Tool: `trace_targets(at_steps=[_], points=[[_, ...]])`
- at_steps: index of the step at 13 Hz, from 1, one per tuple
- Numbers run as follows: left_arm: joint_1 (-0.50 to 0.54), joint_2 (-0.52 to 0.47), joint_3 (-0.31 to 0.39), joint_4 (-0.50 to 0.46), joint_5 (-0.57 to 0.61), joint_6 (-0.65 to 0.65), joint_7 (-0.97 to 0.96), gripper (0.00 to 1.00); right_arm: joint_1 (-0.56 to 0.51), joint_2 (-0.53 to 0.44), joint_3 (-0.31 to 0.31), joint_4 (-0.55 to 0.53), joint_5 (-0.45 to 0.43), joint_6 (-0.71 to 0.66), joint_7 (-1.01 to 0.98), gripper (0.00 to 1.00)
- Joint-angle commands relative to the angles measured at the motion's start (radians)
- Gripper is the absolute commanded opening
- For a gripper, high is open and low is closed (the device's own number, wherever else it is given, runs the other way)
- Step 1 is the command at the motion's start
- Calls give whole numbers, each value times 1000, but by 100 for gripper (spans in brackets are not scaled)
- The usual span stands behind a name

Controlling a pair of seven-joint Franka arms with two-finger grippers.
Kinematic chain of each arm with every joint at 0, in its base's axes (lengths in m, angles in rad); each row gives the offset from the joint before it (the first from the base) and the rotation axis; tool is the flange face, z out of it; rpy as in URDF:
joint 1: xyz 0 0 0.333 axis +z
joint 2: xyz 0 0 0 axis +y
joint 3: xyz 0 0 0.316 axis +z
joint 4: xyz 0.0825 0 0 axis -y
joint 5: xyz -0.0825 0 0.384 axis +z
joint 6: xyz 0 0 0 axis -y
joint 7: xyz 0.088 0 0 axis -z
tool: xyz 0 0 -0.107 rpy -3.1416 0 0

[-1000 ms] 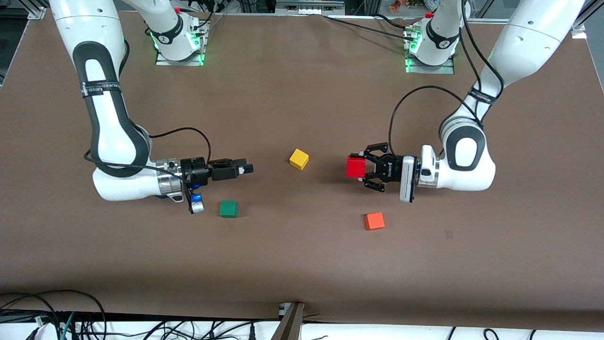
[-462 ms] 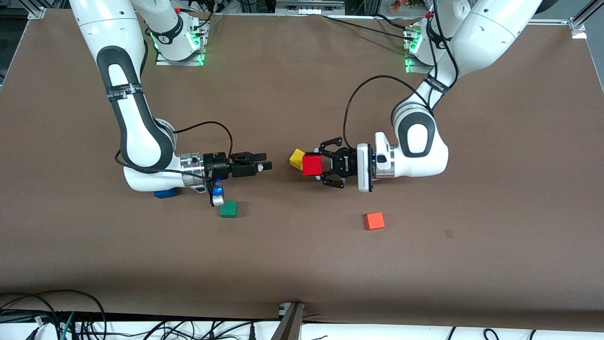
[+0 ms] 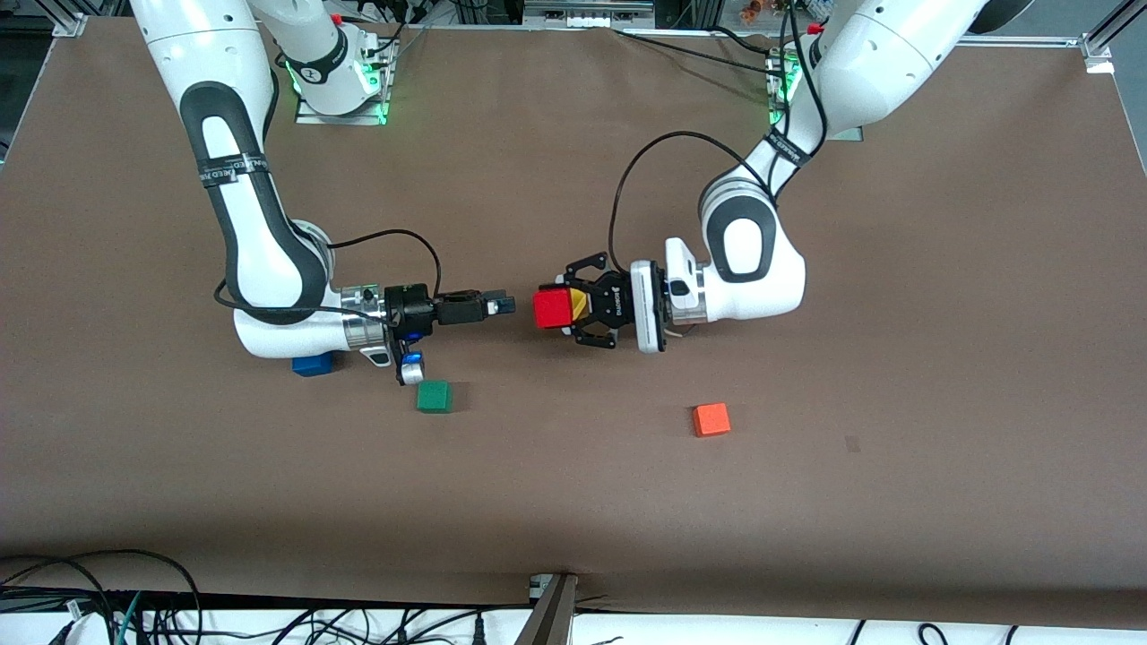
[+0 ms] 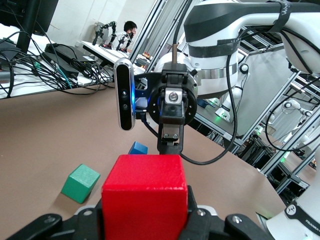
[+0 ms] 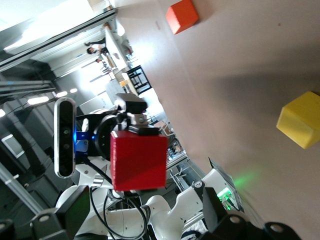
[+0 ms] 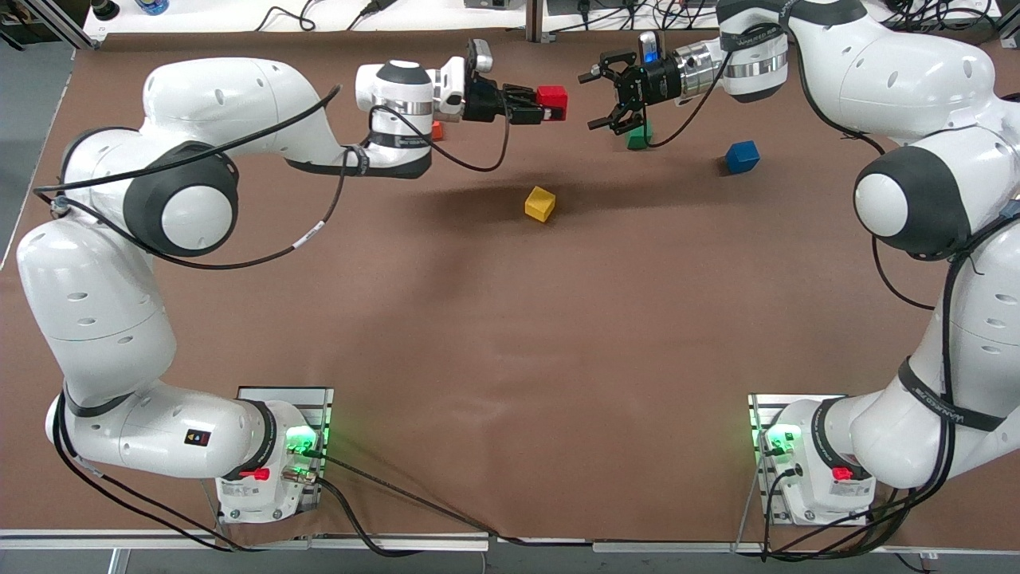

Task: Pass red block to right arm, stack on blue
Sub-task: 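Carry the red cube toward the right gripper with the left gripper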

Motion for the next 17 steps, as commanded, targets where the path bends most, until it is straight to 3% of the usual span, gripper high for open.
trace_targets(at_steps=[1, 9, 12, 13, 14, 15, 16, 17], points=[[-41, 37, 4, 58, -60, 37, 35, 0, -2, -46, -7, -92, 71, -34, -103, 100], [-77, 50, 4, 97, -125, 40, 41, 0, 2, -20, -7, -98, 223, -19, -134, 100], [-105, 50, 4, 98, -154, 41, 40, 0, 1, -19, -7, -97, 231, -14, -134, 98], [-110, 51, 4, 101, -155, 53, 38, 0, 2, -17, -7, -97, 231, -6, -134, 93], [-113, 51, 4, 103, -157, 55, 35, 0, 4, -14, -5, -95, 231, -2, -134, 79], [-114, 51, 4, 101, -163, 58, 32, 0, 2, -14, -5, -97, 231, -8, -134, 41], [-114, 51, 4, 103, -174, 58, 30, 0, -1, -14, -7, -97, 229, -14, -134, 26], [-116, 48, 4, 101, -181, 72, 30, 0, -1, -14, -5, -97, 228, -16, -134, 20]])
